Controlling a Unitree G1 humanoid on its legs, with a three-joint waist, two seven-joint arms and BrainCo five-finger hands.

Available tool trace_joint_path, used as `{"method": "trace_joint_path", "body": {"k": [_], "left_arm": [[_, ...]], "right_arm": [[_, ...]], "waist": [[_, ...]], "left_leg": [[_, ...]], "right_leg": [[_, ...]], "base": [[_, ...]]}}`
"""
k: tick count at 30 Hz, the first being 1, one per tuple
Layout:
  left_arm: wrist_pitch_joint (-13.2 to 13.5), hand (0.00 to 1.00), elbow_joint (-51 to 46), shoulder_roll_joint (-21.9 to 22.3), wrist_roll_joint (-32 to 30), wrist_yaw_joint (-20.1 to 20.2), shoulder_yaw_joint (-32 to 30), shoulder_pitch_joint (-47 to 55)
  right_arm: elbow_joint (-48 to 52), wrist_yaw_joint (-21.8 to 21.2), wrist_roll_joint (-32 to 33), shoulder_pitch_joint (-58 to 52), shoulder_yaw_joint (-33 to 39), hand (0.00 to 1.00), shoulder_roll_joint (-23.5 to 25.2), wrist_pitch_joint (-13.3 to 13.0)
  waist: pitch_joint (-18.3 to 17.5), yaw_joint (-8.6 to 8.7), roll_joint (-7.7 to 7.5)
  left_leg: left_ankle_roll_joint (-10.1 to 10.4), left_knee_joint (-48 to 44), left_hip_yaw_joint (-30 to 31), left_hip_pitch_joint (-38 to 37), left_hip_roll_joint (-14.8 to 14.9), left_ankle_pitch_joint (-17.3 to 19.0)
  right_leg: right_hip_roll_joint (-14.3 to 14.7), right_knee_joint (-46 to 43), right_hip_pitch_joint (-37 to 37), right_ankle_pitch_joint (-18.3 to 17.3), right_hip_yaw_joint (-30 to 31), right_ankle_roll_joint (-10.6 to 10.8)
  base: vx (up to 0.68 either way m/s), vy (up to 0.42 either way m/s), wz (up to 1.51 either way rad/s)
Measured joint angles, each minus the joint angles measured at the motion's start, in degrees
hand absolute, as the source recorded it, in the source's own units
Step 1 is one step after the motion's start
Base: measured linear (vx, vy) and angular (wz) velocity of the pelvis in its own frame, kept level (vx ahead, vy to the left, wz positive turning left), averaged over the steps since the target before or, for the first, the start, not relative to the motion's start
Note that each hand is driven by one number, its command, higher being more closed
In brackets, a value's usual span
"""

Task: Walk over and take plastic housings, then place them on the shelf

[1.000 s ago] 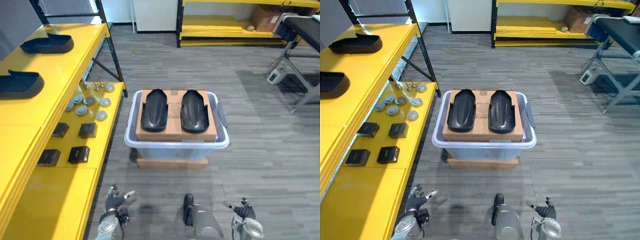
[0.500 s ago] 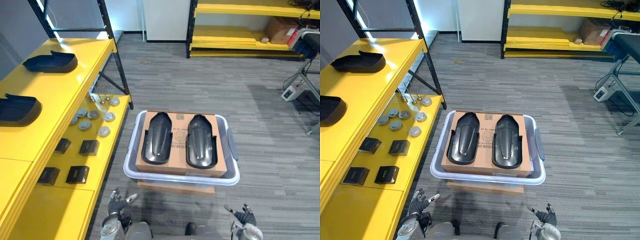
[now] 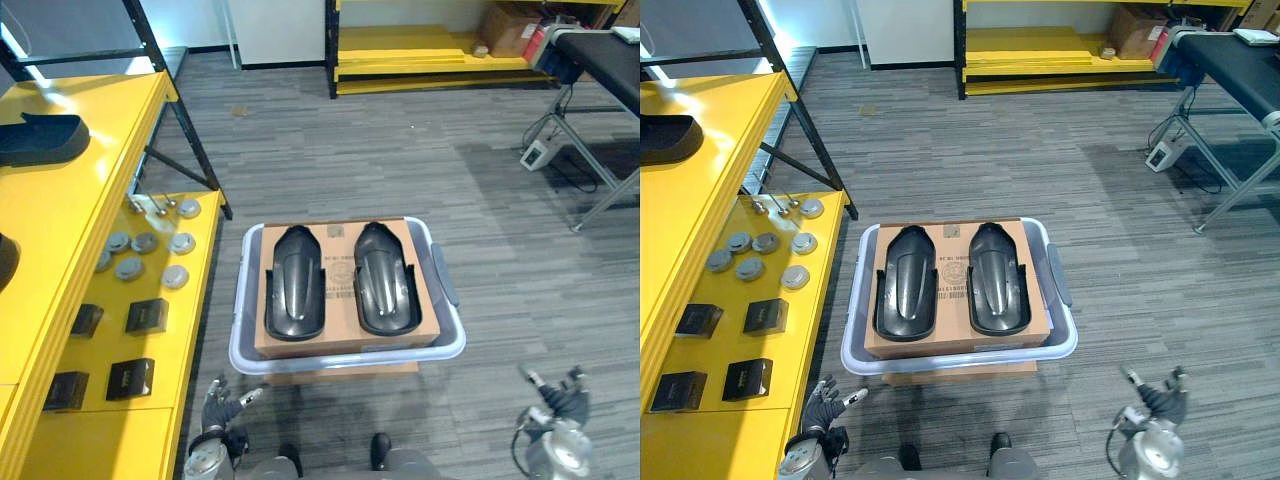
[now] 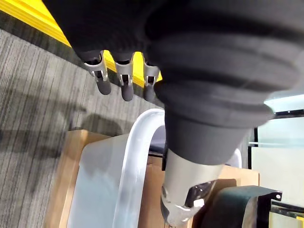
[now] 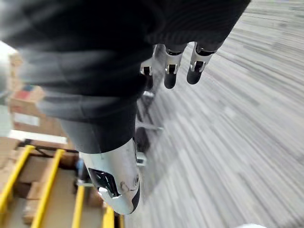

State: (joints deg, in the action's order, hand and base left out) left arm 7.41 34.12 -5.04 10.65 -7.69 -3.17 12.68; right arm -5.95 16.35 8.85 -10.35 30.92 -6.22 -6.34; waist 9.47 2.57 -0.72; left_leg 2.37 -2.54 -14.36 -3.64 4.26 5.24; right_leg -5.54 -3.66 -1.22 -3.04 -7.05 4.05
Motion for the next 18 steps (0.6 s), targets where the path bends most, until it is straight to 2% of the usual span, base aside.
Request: {"method": "trace_joint_path", "body": {"k": [6,8,11,12,18], "left_arm": [[0.43,0.0,0.13,0.08,-0.08,0.13,2.76,0.25],[0.73,0.0,0.15,0.09,-0.06,0.1,3.6,0.11],[0.77,0.0,0.14,0.12,-0.03,0.02,3.73,-0.25],[0.93,0.0,0.13,0.18,0.03,-0.08,3.73,-0.41],[1.95,0.0,0.13,0.28,0.54,-1.32,3.77,-0.9]], "right_arm": [[1.2,-0.57,-8.32,7.86,-12.34,0.0,-3.44,-0.04],[-1.0,-0.43,-11.63,12.25,-14.26,0.0,-4.18,0.08],[-5.53,0.11,-14.29,16.88,-15.26,0.0,-5.54,0.82],[-7.9,0.72,-15.92,19.39,-15.25,0.0,-5.75,1.85],[-18.41,5.13,-16.81,28.59,-15.05,0.0,-5.77,5.32]], "waist": [[-0.1,-0.54,0.4],[0.28,-0.93,0.89],[1.57,-1.91,1.31],[2.63,-2.12,1.69],[7.66,-3.63,2.74]], "left_leg": [[-0.82,0.62,1.01,2.0,-1.03,-1.13],[-1.38,0.6,2.67,3.71,-1.58,-1.99],[-1.72,0.61,4.14,5.79,-2.13,-3.14],[-2.02,0.62,5.51,7.44,-2.51,-4.04],[-2.3,0.76,8.89,12.14,-3.18,-6.85]], "right_leg": [[-0.79,1.89,0.85,1.74,-0.89,0.47],[-1.32,1.9,1.69,2.3,-2.51,0.45],[-1.84,1.95,2.97,2.92,-3.75,0.37],[-2.22,1.95,3.83,3.24,-4.88,0.54],[-2.71,1.91,6.86,4.8,-7.64,0.33]], "base": [[-0.03,0.027,0.08],[-0.08,0.024,0.38],[-0.11,0.023,0.34],[-0.12,0.012,0.41],[-0.13,0.015,0.31]]}}
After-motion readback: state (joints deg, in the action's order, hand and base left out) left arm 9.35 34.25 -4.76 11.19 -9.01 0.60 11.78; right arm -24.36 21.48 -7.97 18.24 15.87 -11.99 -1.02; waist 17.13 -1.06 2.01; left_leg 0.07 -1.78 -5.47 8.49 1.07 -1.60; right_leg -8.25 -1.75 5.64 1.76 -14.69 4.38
